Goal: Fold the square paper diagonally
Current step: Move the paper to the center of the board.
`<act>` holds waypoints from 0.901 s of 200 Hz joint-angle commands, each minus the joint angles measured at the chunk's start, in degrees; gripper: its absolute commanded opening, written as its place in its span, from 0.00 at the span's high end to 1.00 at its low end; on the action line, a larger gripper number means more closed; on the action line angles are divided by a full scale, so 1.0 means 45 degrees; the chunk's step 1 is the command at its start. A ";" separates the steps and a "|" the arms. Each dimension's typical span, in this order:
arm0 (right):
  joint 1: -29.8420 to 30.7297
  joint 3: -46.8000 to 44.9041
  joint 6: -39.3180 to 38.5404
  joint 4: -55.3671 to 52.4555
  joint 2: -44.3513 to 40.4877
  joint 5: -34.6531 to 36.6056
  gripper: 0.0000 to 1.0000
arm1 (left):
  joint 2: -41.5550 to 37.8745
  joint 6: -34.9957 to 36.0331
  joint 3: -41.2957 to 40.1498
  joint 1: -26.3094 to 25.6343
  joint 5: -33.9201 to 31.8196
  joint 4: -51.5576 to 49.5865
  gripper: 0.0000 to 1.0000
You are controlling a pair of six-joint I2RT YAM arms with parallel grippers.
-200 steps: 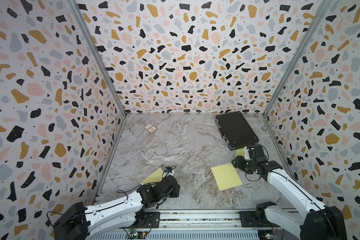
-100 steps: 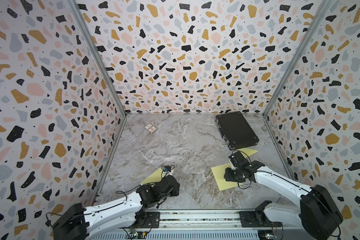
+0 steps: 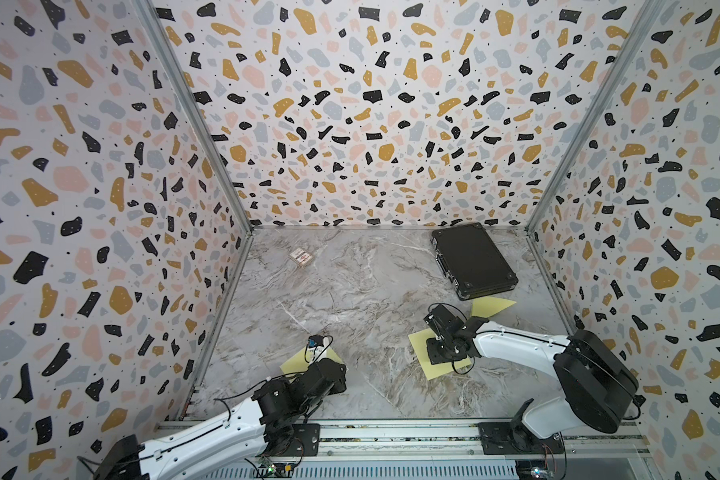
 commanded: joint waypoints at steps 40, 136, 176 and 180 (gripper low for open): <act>0.2711 0.0980 0.0242 0.1096 0.1596 -0.1187 0.54 | -0.1447 -0.0235 -0.0124 -0.0020 -0.0547 -0.1297 0.77; 0.4032 0.0540 -0.0092 0.2345 0.0323 -0.2516 0.52 | 0.0184 0.1247 -0.0094 -0.0020 0.2089 0.1674 0.80; 0.4032 0.0841 -0.0056 0.1680 -0.1030 -0.2009 0.51 | 0.2319 0.1918 0.0757 -0.0020 0.3477 0.3645 0.84; 0.4038 0.0855 -0.0009 0.1553 -0.1147 -0.1902 0.51 | 0.2496 0.1948 0.0801 -0.0032 0.3559 0.3839 0.84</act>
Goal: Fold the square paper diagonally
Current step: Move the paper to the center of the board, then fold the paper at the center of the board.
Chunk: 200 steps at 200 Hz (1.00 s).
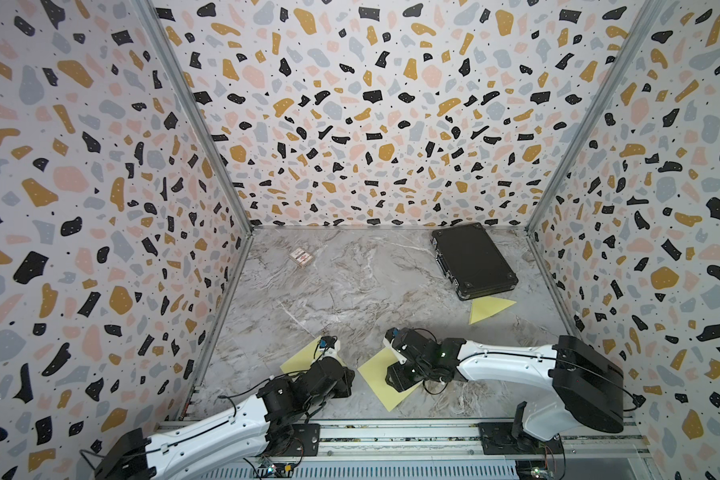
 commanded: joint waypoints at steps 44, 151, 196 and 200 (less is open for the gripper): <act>-0.0042 -0.0114 0.1111 -0.2376 -0.2385 0.2176 0.53 | 0.2595 0.1345 0.1659 0.0018 0.1254 0.2591 0.89; -0.1126 -0.3032 0.4547 -0.1999 -0.5024 0.2492 0.53 | 0.6448 0.2672 0.2972 0.1127 0.2463 0.3136 0.99; -0.1177 -0.3351 0.5195 -0.0879 -0.4352 0.2135 0.53 | 0.7116 0.2710 0.2933 0.1291 0.2534 0.2924 1.00; -0.1184 -0.3388 0.5256 -0.0817 -0.4318 0.2151 0.53 | 0.7139 0.2695 0.2886 0.1286 0.2537 0.2976 1.00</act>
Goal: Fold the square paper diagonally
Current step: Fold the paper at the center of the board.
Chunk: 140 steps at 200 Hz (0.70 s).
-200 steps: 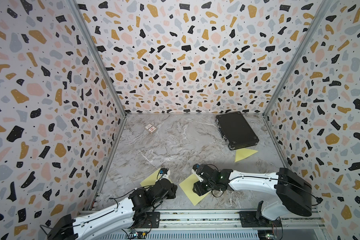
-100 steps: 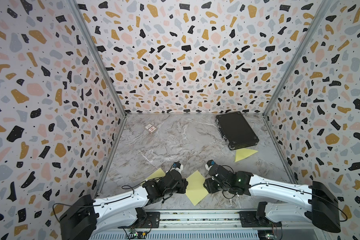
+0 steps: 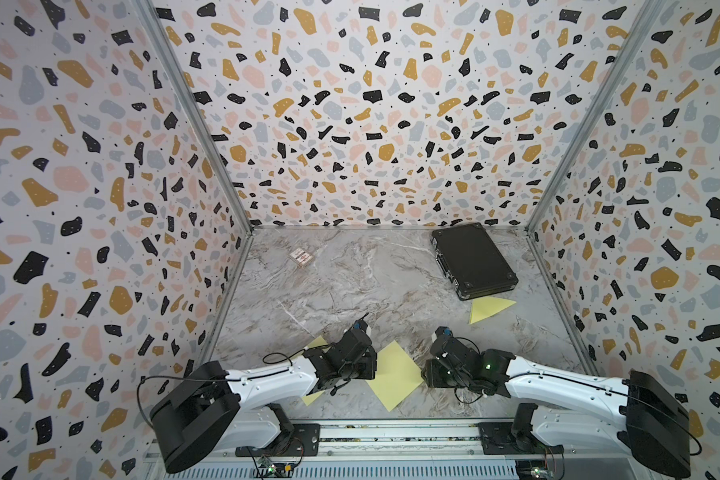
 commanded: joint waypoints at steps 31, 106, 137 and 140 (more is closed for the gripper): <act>-0.0143 -0.0205 0.0978 0.0857 0.0696 -0.0247 0.52 | 0.0593 0.0144 -0.0040 0.0047 0.0291 0.0362 1.00; -0.0241 -0.0470 0.1742 0.1654 0.1839 -0.0613 0.53 | 0.0818 -0.0037 -0.0709 0.0036 -0.0027 0.0282 1.00; -0.0241 -0.0574 0.2025 0.2223 0.2305 -0.0944 0.53 | 0.0796 -0.0129 -0.0899 0.0035 -0.0109 0.0227 1.00; -0.0241 -0.0573 0.2051 0.2319 0.2360 -0.1003 0.53 | 0.0816 -0.0130 -0.0916 0.0043 -0.0121 0.0226 1.00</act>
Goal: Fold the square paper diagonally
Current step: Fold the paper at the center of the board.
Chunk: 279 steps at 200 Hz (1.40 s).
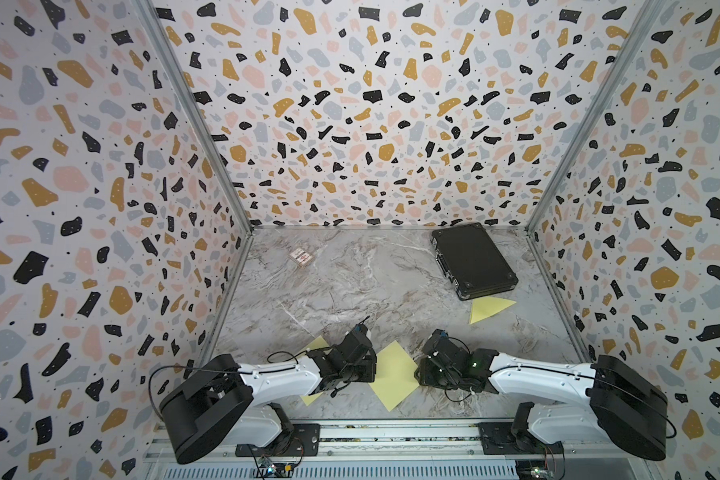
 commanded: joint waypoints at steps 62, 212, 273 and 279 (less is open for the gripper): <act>-0.0051 -0.1158 0.1104 0.4165 0.0697 -0.1216 0.53 | 0.0076 -0.0188 -0.0738 0.0037 -0.0262 -0.0517 1.00; -0.0071 -0.1326 0.1029 0.9023 -0.0159 -0.2403 0.45 | 0.0057 -0.0403 -0.0838 0.0033 -0.0572 -0.0612 1.00; -0.0069 -0.1250 0.0509 0.6055 -0.0115 -0.1662 0.47 | 0.0036 -0.0462 -0.0799 0.0002 -0.0631 -0.0673 1.00; -0.0071 -0.1337 0.0499 0.5947 -0.0139 -0.1591 0.46 | 0.0059 -0.0479 -0.0799 0.0016 -0.0638 -0.0691 1.00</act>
